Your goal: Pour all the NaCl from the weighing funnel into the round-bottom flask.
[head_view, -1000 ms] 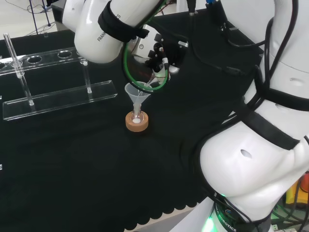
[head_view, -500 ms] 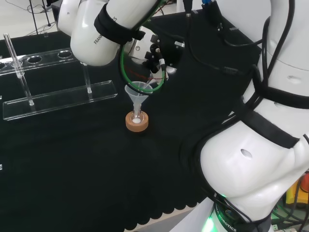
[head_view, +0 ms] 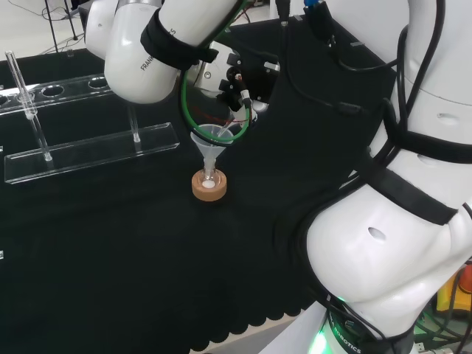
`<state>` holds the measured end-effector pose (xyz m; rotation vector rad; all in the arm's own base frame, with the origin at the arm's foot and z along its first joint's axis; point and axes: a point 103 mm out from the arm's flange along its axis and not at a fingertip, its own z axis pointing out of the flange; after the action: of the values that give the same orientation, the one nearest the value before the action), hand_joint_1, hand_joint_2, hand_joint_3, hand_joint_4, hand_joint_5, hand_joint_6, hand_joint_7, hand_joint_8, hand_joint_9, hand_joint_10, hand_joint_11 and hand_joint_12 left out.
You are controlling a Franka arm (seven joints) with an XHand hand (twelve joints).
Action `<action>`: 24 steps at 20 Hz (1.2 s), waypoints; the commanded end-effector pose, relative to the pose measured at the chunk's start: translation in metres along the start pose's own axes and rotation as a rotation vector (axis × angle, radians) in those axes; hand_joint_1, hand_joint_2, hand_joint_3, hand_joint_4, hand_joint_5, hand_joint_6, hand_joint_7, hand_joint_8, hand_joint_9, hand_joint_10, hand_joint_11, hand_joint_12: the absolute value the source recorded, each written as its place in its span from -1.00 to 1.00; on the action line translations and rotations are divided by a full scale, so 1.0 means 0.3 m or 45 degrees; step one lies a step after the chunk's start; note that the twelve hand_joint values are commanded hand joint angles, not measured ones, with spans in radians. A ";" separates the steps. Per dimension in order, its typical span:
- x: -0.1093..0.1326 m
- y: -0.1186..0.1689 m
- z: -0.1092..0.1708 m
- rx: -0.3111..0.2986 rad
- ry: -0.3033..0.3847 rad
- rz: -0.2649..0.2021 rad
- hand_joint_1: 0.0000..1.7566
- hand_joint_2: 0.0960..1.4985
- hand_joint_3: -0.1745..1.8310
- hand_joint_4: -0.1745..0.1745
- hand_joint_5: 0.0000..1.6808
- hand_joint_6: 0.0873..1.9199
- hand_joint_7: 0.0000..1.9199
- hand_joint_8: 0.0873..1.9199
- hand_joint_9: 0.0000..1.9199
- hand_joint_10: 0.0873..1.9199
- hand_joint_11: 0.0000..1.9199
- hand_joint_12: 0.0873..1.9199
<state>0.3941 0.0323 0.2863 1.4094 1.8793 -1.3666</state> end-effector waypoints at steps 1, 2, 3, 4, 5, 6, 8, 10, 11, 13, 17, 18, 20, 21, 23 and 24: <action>0.000 -0.001 -0.003 -0.012 -0.009 -0.005 0.19 -0.10 -0.08 1.00 0.23 0.13 -0.21 -0.42 0.21 -0.72 -0.13 0.06; 0.000 -0.002 -0.004 -0.012 -0.011 -0.006 0.19 -0.10 -0.08 1.00 0.23 0.13 -0.21 -0.42 0.21 -0.72 -0.13 0.06; 0.001 -0.002 -0.005 -0.013 -0.011 -0.007 0.19 -0.10 -0.08 1.00 0.23 0.13 -0.21 -0.42 0.21 -0.72 -0.13 0.06; 0.001 -0.001 -0.005 -0.013 -0.015 -0.008 0.19 -0.10 -0.08 1.00 0.23 0.13 -0.21 -0.42 0.21 -0.72 -0.13 0.06; 0.002 -0.001 -0.006 -0.013 -0.021 -0.008 0.19 -0.10 -0.08 1.00 0.23 0.13 -0.21 -0.42 0.21 -0.72 -0.13 0.06; 0.002 -0.001 -0.006 -0.012 -0.025 -0.008 0.19 -0.10 -0.08 1.00 0.23 0.13 -0.21 -0.42 0.21 -0.72 -0.13 0.06; 0.000 -0.001 -0.008 -0.013 -0.029 -0.006 0.19 -0.10 -0.08 1.00 0.23 0.13 -0.21 -0.42 0.21 -0.72 -0.13 0.06; -0.002 -0.002 -0.009 -0.012 -0.032 -0.004 0.19 -0.10 -0.08 1.00 0.23 0.13 -0.21 -0.42 0.21 -0.72 -0.12 0.06; -0.002 -0.004 -0.012 -0.006 -0.035 0.002 0.19 -0.10 -0.08 1.00 0.23 0.13 -0.21 -0.42 0.21 -0.72 -0.12 0.06; -0.003 -0.003 -0.012 -0.006 -0.037 0.001 0.19 -0.10 -0.08 1.00 0.23 0.13 -0.21 -0.42 0.21 -0.72 -0.12 0.06; 0.002 -0.001 -0.013 -0.013 -0.052 -0.004 0.19 -0.10 -0.08 1.00 0.23 0.13 -0.21 -0.42 0.21 -0.72 -0.12 0.05; 0.004 0.000 -0.014 -0.013 -0.057 -0.003 0.19 -0.10 -0.08 1.00 0.23 0.13 -0.21 -0.42 0.21 -0.72 -0.12 0.05; 0.006 0.000 -0.019 -0.015 -0.063 -0.004 0.19 -0.10 -0.08 1.00 0.23 0.13 -0.21 -0.42 0.21 -0.72 -0.12 0.05; 0.007 0.001 -0.021 -0.016 -0.065 -0.004 0.19 -0.10 -0.08 1.00 0.23 0.13 -0.21 -0.42 0.21 -0.72 -0.12 0.05; 0.008 0.001 -0.025 -0.016 -0.077 -0.003 0.19 -0.10 -0.08 1.00 0.23 0.13 -0.21 -0.42 0.21 -0.72 -0.12 0.05; 0.008 0.001 -0.028 -0.016 -0.076 -0.001 0.19 -0.10 -0.08 1.00 0.23 0.13 -0.21 -0.42 0.21 -0.72 -0.12 0.05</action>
<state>0.3949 0.0390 0.2873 1.3510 1.8537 -1.3789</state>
